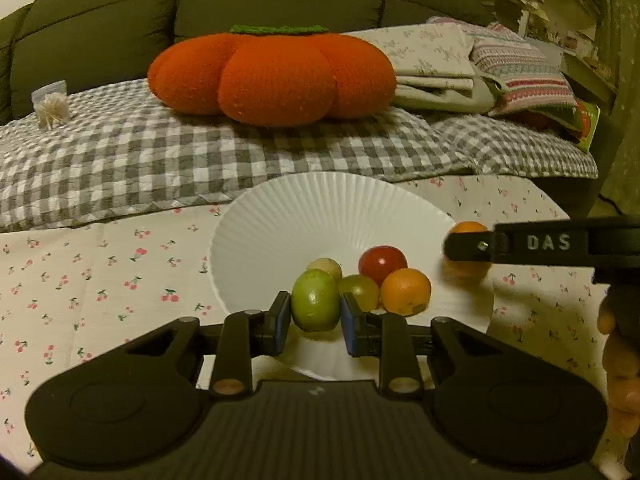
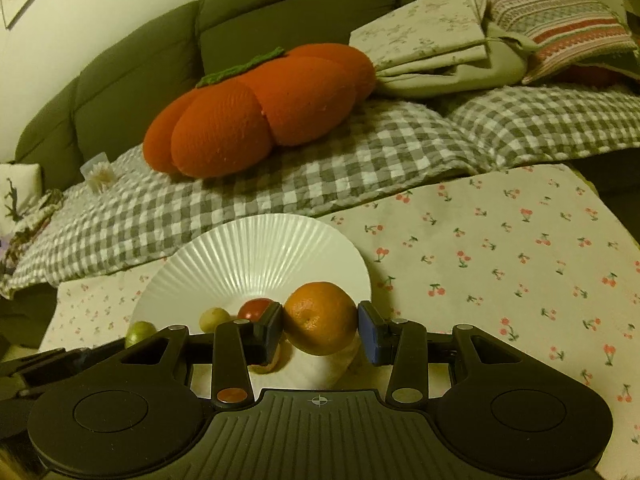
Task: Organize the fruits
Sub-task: 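Carry the lime and orange toward the white bowl, then open both tools to release the lime and orange into the bowl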
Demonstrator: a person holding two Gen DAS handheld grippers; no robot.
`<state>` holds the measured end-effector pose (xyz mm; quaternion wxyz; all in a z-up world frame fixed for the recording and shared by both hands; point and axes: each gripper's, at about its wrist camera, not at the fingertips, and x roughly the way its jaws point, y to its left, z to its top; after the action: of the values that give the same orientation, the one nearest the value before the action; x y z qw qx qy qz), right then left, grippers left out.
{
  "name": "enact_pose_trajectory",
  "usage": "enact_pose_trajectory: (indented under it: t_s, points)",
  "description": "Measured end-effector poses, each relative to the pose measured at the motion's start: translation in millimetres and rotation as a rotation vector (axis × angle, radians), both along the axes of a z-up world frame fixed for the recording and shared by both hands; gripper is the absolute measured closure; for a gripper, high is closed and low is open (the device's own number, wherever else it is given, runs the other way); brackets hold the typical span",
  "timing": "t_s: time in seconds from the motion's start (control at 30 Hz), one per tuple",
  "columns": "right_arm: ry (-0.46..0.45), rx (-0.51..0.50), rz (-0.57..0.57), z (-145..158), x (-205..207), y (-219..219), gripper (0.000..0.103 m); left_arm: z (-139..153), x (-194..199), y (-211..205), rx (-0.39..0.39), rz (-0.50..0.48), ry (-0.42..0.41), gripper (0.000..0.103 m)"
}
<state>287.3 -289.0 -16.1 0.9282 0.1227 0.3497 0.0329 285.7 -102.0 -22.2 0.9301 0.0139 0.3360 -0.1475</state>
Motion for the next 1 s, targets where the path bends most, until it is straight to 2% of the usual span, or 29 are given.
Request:
enact_pose_trajectory:
  t_s: [0.27, 0.3, 0.37, 0.7, 0.83, 0.9, 1.0]
  points:
    - [0.019, 0.011, 0.017, -10.7, 10.0, 3.7, 0.063, -4.4, 2.8, -1.1, -0.018, -0.012, 0.012, 0.077]
    - [0.021, 0.019, 0.019, -11.2, 9.9, 3.8, 0.062, -4.3, 2.1, -1.5, -0.018, -0.019, 0.012, 0.071]
    - [0.022, 0.015, 0.018, -11.3, 9.3, 5.6, 0.061, -3.2, 1.7, -2.6, -0.015, -0.026, 0.012, 0.067]
    - [0.001, 0.046, 0.002, -1.6, 6.4, -0.4, 0.058, 0.4, -0.8, 1.6, -0.036, -0.016, 0.024, 0.066]
    - [0.002, 0.065, -0.006, 2.0, 4.5, -3.9, 0.058, 5.9, -4.1, 6.5, -0.075, -0.011, 0.035, 0.065]
    - [0.000, 0.077, -0.010, 4.5, 2.8, -5.7, 0.058, 9.7, -7.0, 9.5, -0.090, -0.007, 0.033, 0.058]
    - [0.004, 0.094, -0.007, 8.2, -1.3, -5.9, 0.058, 14.5, -13.4, 12.1, -0.091, 0.003, 0.032, 0.053]
